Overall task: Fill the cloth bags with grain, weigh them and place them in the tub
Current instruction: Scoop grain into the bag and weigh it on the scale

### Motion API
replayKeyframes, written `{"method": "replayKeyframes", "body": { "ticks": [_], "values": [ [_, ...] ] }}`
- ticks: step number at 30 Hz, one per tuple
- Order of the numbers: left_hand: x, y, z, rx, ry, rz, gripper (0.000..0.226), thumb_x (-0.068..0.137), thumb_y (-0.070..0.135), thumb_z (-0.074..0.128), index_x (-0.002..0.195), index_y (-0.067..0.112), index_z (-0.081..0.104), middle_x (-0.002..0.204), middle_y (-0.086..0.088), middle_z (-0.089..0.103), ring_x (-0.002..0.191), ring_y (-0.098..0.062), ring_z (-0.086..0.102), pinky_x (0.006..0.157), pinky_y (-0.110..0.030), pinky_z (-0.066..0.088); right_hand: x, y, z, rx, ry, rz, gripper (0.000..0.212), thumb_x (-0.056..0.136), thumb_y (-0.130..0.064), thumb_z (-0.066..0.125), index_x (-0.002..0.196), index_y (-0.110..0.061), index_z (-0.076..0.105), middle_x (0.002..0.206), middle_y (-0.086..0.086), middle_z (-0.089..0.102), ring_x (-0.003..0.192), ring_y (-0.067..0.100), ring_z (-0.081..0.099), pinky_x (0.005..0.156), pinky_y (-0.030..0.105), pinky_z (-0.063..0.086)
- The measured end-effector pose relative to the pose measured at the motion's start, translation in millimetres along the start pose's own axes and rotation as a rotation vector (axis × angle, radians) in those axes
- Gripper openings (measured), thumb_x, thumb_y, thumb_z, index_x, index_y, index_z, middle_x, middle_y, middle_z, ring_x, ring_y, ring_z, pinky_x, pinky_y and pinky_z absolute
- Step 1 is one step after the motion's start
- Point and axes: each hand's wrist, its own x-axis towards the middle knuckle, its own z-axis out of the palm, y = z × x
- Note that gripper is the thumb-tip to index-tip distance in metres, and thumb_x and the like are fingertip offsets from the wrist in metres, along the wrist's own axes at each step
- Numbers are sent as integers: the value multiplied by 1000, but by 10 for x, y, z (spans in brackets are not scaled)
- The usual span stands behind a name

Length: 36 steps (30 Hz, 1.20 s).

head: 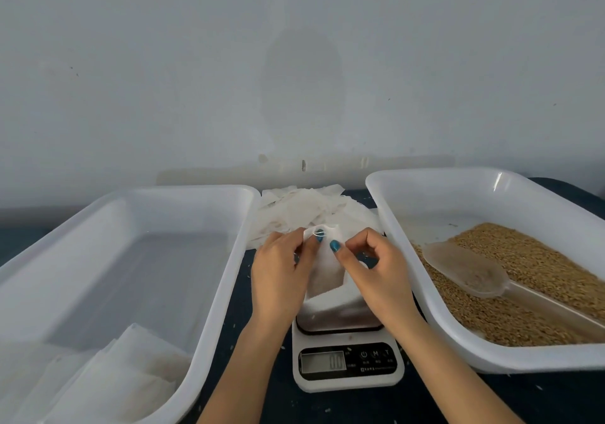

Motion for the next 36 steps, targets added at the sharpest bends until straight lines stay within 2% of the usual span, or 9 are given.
{"method": "replayKeyframes", "body": {
  "ticks": [6, 8, 11, 16, 19, 21, 26, 29, 36],
  "values": [
    [-28, -54, 50, 31, -130, -17, 36, 96, 38, 56, 63, 29, 46, 60, 11, 48, 60, -8, 42, 54, -23, 27, -22, 156, -60, -126, -116, 78, 21, 84, -20, 73, 69, -26, 59, 68, -16, 61, 69, 3, 59, 66, 17, 42],
    [-37, -74, 68, 13, -152, -16, 35, 95, 44, 52, 64, 29, 48, 58, 13, 48, 59, -7, 42, 54, -21, 27, -31, 192, -63, -171, -127, 86, 12, 85, -32, 69, 76, -25, 64, 76, -15, 63, 79, 5, 61, 69, 26, 49],
    [-42, -106, 70, -118, -130, -93, 58, 94, 64, 33, 67, 14, 46, 56, 10, 44, 56, -6, 38, 55, -25, 30, -31, 202, -61, -172, -110, 68, 38, 88, -58, 51, 94, -24, 67, 93, -10, 67, 99, 15, 62, 87, 42, 52],
    [-18, -168, 92, -292, -81, -342, 76, 83, 78, 21, 73, 10, 53, 49, 13, 43, 46, -3, 36, 49, -13, 31, -30, 242, -76, -7, -60, 133, 65, 88, -70, 30, 109, -20, 65, 98, 6, 68, 96, 10, 62, 75, 16, 49],
    [-9, -198, 114, -331, -85, -378, 58, 84, 76, 18, 94, 42, 63, 70, 22, 59, 64, 7, 57, 62, -9, 35, -23, 287, -100, 39, -39, 217, 74, 81, -78, 23, 119, -28, 63, 113, -14, 67, 108, -11, 55, 82, -1, 39],
    [-9, -223, 124, -348, -95, -395, 58, 84, 75, 17, 111, 47, 59, 87, 27, 59, 77, 20, 56, 70, -10, 33, -14, 322, -111, 25, -33, 233, 75, 82, -79, 22, 120, -29, 64, 118, -17, 66, 111, -16, 52, 83, -3, 35],
    [-9, -278, 155, -365, -92, -421, 61, 88, 71, 17, 123, 41, 57, 110, 23, 54, 106, -1, 47, 93, -25, 32, -10, 328, -88, 51, -38, 250, 73, 86, -73, 24, 119, -23, 65, 118, -12, 66, 100, -22, 53, 75, -7, 35],
    [-7, -283, 155, -369, -80, -435, 52, 88, 70, 17, 117, 45, 52, 105, 25, 51, 104, -2, 47, 93, -27, 32, -8, 321, -88, 41, -32, 230, 77, 82, -78, 21, 117, -25, 65, 115, -18, 65, 105, -21, 51, 80, -6, 34],
    [6, -338, 147, -401, -12, -426, 68, 91, 67, 18, 130, 27, 57, 113, 20, 57, 107, -1, 50, 97, -26, 32, -17, 304, -90, 73, -9, 225, 73, 84, -76, 23, 113, -25, 66, 112, -14, 67, 100, -21, 53, 73, -6, 37]
  ]
}}
